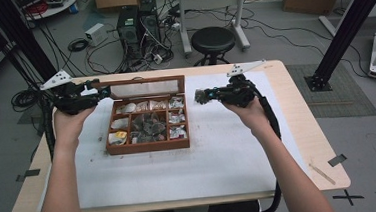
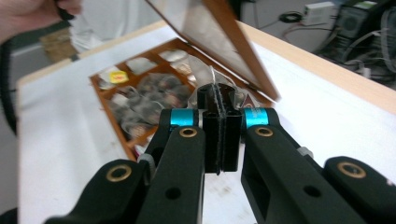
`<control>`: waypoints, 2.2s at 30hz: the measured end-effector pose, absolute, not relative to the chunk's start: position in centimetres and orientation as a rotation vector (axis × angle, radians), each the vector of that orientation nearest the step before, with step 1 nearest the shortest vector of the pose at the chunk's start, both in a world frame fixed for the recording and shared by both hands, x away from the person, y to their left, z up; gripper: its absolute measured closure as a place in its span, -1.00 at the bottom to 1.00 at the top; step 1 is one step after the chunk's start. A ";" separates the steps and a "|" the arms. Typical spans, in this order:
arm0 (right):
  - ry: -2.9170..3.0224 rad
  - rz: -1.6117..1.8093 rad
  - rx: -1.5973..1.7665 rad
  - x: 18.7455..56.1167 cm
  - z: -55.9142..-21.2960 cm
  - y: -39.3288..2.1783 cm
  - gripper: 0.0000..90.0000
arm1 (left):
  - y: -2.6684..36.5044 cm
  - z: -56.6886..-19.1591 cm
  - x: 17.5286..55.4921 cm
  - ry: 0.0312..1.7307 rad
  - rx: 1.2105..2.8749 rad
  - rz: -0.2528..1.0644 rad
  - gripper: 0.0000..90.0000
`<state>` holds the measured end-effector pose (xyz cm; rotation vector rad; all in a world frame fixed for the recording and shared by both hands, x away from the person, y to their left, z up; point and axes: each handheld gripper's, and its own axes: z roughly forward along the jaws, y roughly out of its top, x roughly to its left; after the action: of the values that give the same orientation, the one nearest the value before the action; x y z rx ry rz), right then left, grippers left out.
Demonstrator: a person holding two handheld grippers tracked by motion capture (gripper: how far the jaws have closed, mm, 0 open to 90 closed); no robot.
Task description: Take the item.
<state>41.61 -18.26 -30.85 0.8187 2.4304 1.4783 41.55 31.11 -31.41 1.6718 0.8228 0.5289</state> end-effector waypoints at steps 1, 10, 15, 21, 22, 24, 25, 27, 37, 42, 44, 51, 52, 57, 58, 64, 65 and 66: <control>2.422 1.476 0.826 41.6 -30.8 -18.7 1.00 | 31.1 -31.4 41.6 0.823 1.672 0.529 -0.17; 2.338 1.410 0.906 41.6 -30.3 -23.2 1.00 | 31.1 -31.4 41.6 0.825 1.668 0.529 -0.17; 2.292 1.385 0.964 41.6 -30.3 -25.8 1.00 | 31.1 -31.4 41.6 0.825 1.669 0.530 -0.17; 2.233 1.363 1.026 41.6 -30.3 -28.5 1.00 | 31.0 -31.4 41.6 0.827 1.667 0.532 -0.17; 2.221 1.359 1.031 41.6 -30.4 -28.8 1.00 | 31.0 -31.4 41.6 0.827 1.667 0.532 -0.17; 2.215 1.352 1.047 41.6 -30.4 -29.2 1.00 | 31.0 -31.4 41.6 0.827 1.667 0.532 -0.17; 2.208 1.345 1.055 41.6 -30.5 -29.5 1.00 | 31.0 -31.4 41.6 0.828 1.667 0.532 -0.17; 2.201 1.333 1.074 41.7 -30.8 -30.0 1.00 | 31.0 -31.4 41.5 0.830 1.669 0.536 -0.17; 2.175 1.264 1.145 42.2 -32.8 -31.7 1.00 | 30.9 -31.5 41.6 0.829 1.674 0.539 -0.19; 2.183 1.256 1.157 42.3 -33.3 -31.8 1.00 | 30.8 -31.5 41.6 0.830 1.670 0.539 -0.19; 2.184 1.255 1.161 42.3 -33.4 -31.7 1.00 | 30.9 -31.5 41.6 0.830 1.671 0.539 -0.19; 2.198 1.239 1.154 42.4 -33.7 -31.5 1.00 | 30.8 -31.5 41.5 0.831 1.674 0.539 -0.19; 2.198 1.239 1.154 42.4 -33.7 -31.5 1.00 | 30.8 -31.5 41.5 0.830 1.674 0.539 -0.19; 2.207 1.227 1.161 42.5 -34.2 -31.3 1.00 | 30.8 -31.5 41.6 0.830 1.672 0.538 -0.19; 2.205 1.228 1.162 42.5 -34.3 -31.2 1.00 | 30.8 -31.5 41.6 0.830 1.673 0.539 -0.20; 2.212 1.214 1.163 42.6 -34.4 -31.1 1.00 | 30.8 -31.5 41.6 0.831 1.669 0.540 -0.20; 2.213 1.213 1.163 42.6 -34.5 -31.1 0.99 | 30.8 -31.5 41.6 0.831 1.669 0.540 -0.20; 2.217 1.215 1.161 42.6 -34.5 -31.1 0.93 | 30.8 -31.5 41.6 0.832 1.669 0.539 -0.20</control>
<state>42.64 -31.09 -34.47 1.1608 2.2171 1.2146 41.59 30.81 -31.54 1.6694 0.8315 0.5395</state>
